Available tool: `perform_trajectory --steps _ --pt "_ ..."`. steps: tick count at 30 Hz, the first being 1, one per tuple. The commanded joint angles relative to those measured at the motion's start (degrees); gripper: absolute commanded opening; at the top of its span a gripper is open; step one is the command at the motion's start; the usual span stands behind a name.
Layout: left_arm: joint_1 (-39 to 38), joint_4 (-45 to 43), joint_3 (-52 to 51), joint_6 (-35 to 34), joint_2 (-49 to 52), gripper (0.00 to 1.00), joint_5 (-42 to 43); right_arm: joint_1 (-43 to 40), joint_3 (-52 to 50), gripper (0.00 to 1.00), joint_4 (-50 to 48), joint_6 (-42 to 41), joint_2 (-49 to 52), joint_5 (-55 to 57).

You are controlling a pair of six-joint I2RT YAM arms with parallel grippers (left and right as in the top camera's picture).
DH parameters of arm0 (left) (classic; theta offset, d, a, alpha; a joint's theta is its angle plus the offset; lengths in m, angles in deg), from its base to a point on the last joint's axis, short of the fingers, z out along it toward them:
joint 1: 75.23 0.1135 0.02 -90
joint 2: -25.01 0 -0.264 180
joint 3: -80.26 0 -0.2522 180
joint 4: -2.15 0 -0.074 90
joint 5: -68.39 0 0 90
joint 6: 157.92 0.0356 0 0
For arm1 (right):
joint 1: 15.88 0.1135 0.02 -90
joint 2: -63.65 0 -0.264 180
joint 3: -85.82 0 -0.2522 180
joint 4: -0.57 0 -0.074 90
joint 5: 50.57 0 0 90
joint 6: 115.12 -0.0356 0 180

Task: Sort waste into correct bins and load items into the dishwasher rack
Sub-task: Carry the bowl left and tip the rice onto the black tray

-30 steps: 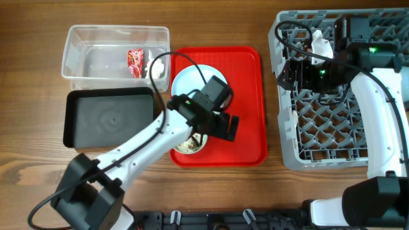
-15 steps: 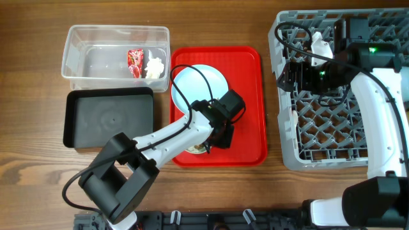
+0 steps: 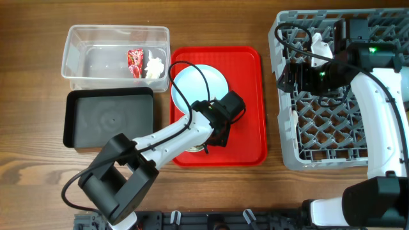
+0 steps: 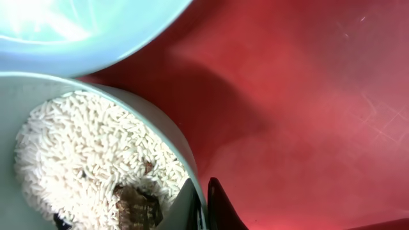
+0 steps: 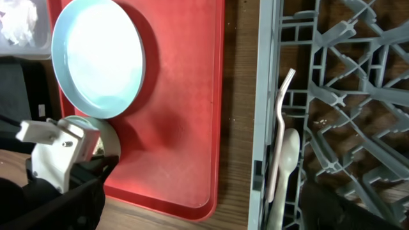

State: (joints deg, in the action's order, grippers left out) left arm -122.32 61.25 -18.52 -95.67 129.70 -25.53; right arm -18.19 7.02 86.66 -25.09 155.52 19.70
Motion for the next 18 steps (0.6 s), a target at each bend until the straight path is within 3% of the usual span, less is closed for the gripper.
perform_trajectory --steps 1,5,10,12,18 --pt "1.84 -0.07 0.11 -1.25 -5.29 0.04 -0.20 -0.02 0.35 1.00 0.35 -0.17 -0.48 -0.68" --pt "8.83 3.96 0.11 0.17 -11.54 0.04 2.71 -0.02 0.35 1.00 0.17 -0.22 -0.48 -0.70" --pt "26.73 3.98 0.11 11.41 -13.05 0.04 18.51 -0.02 0.35 1.00 0.52 -0.22 -0.48 -0.70" --pt "37.22 3.98 0.09 15.96 -13.05 0.04 26.80 -0.02 0.35 1.00 0.48 -0.22 -0.48 -0.70" --pt "58.34 4.46 -0.11 26.05 -12.92 0.04 50.97 -0.02 0.35 1.00 0.61 -0.28 -0.48 -0.72"
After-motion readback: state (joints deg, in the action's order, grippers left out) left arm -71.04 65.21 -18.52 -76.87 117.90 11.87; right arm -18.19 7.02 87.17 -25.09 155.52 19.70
